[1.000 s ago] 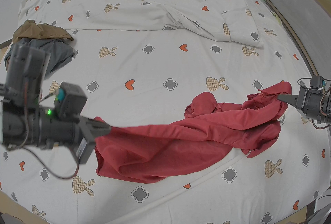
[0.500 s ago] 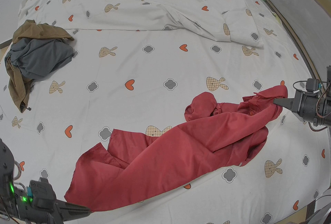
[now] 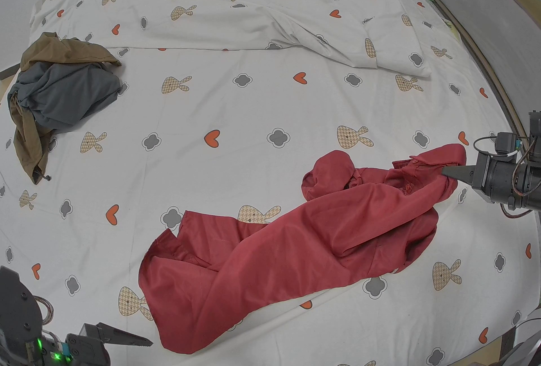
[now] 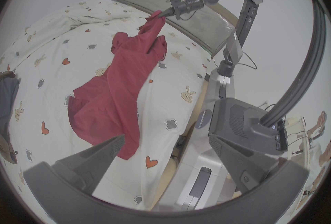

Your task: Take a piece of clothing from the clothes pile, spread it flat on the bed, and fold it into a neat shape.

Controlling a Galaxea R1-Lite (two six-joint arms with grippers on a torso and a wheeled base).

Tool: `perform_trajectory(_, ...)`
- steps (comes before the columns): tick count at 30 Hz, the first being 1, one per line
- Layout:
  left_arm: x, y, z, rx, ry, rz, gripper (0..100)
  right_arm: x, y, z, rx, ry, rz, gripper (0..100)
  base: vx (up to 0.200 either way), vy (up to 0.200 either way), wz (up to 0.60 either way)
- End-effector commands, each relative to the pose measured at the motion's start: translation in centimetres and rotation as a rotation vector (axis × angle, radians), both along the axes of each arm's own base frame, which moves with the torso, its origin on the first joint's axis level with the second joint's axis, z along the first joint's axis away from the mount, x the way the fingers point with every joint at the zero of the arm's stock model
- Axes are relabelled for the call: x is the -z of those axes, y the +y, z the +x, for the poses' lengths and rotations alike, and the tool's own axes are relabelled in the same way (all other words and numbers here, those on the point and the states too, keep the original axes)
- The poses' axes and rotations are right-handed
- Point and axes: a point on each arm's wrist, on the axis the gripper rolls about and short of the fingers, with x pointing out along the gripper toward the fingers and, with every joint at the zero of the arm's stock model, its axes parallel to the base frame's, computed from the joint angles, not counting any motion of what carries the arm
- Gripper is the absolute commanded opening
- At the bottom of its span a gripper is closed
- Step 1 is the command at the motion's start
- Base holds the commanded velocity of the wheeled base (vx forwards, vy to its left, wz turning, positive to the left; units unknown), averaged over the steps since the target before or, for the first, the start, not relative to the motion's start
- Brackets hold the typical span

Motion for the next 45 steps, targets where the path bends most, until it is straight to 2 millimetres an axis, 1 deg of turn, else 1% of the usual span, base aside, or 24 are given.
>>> perform_trajectory(1, -0.8, -0.4, 1.4, -0.093, -0.033, -0.034, 100, -0.2, 0.0, -0.2, -0.003, -0.01, 0.0, 0, 0.0, 0.0, 0.0)
perform_trajectory(3, -1.1, -0.6, 2.7, -0.162, -0.056, -0.057, 100, -0.3, 0.0, -0.3, -0.001, -0.013, -0.001, 0, 0.0, 0.0, 0.0)
perform_trajectory(4, -1.3, -0.8, 3.6, -0.204, -0.066, -0.071, 100, -0.3, 0.0, -0.3, -0.001, -0.013, -0.001, 0, 0.0, 0.0, 0.0)
perform_trajectory(5, -1.3, -0.8, 3.9, -0.215, -0.067, -0.074, 100, -0.6, 0.0, -0.3, 0.006, -0.024, 0.002, 0, 0.0, 0.0, 0.0)
perform_trajectory(6, -1.1, -1.0, 5.6, -0.283, -0.063, -0.071, 100, -1.6, -0.1, -1.1, 0.025, -0.064, 0.001, 0, 0.0, 0.0, 0.0)
perform_trajectory(9, -0.5, -1.4, 9.0, -0.361, -0.022, -0.076, 100, -2.9, -0.3, -2.4, 0.033, -0.122, 0.005, 0, 0.0, 0.0, 0.0)
perform_trajectory(10, -0.3, -1.4, 9.8, -0.37, -0.006, -0.077, 100, -3.1, -0.3, -2.6, 0.032, -0.129, 0.008, 0, 0.0, 0.0, 0.0)
perform_trajectory(12, 0.4, -1.1, 13.1, -0.39, 0.045, -0.086, 100, -3.6, -0.3, -3.3, 0.028, -0.157, 0.01, 0, 0.0, 0.0, 0.0)
perform_trajectory(13, 0.3, -1.0, 13.3, -0.393, 0.045, -0.087, 100, -3.6, -0.3, -3.3, 0.028, -0.157, 0.01, 0, 0.0, 0.0, 0.0)
perform_trajectory(14, 0.8, -0.4, 15.9, -0.397, 0.074, -0.1, 100, -3.9, -0.3, -3.8, 0.024, -0.166, 0.012, 0, 0.0, 0.0, 0.0)
perform_trajectory(17, 1.5, 0.6, 20.0, -0.397, 0.12, -0.144, 100, -4.1, -0.2, -4.0, 0.016, -0.158, 0.012, 0, 0.0, 0.0, 0.0)
perform_trajectory(18, 1.8, 0.8, 20.9, -0.398, 0.131, -0.152, 100, -4.0, -0.1, -4.0, 0.013, -0.157, 0.012, 0, 0.0, 0.0, 0.0)
perform_trajectory(19, 2.2, 0.8, 22.5, -0.403, 0.143, -0.16, 100, -4.0, -0.1, -4.0, 0.011, -0.155, 0.012, 0, 0.0, 0.0, 0.0)
perform_trajectory(20, 2.5, 0.8, 23.2, -0.406, 0.146, -0.158, 100, -4.0, -0.1, -4.0, 0.011, -0.154, 0.011, 0, 0.0, 0.0, 0.0)
perform_trajectory(21, 2.8, 0.7, 24.6, -0.414, 0.145, -0.159, 100, -3.9, -0.1, -4.0, 0.009, -0.153, 0.01, 0, 0.0, 0.0, 0.0)
perform_trajectory(24, 3.5, 0.6, 27.3, -0.42, 0.133, -0.158, 100, -3.9, 0.0, -4.0, 0.006, -0.151, 0.01, 0, 0.0, 0.0, 0.0)
perform_trajectory(25, 3.6, 0.5, 27.9, -0.413, 0.123, -0.153, 100, -3.8, 0.0, -4.0, 0.003, -0.15, 0.01, 0, 0.0, 0.0, 0.0)
perform_trajectory(26, 3.6, 0.6, 28.0, -0.412, 0.121, -0.152, 100, -3.8, 0.0, -4.0, 0.003, -0.15, 0.01, 0, 0.0, 0.0, 0.0)
perform_trajectory(28, 4.3, 0.6, 29.4, -0.389, 0.101, -0.131, 100, -3.8, 0.0, -4.1, 0.003, -0.151, 0.01, 0, 0.0, 0.0, 0.0)
perform_trajectory(33, 5.2, 0.4, 30.3, -0.387, 0.111, -0.121, 100, -3.8, 0.1, -4.0, 0.001, -0.149, 0.009, 0, 0.0, 0.0, 0.0)
perform_trajectory(37, 5.6, 0.4, 30.2, -0.387, 0.124, -0.117, 100, -3.8, 0.0, -4.0, 0.001, -0.149, 0.009, 0, 0.0, 0.0, 0.0)
perform_trajectory(45, 5.2, 0.1, 29.5, -0.36, 0.137, -0.138, 100, -3.7, 0.1, -4.0, -0.004, -0.147, 0.011, 0, 0.0, 0.0, 0.0)
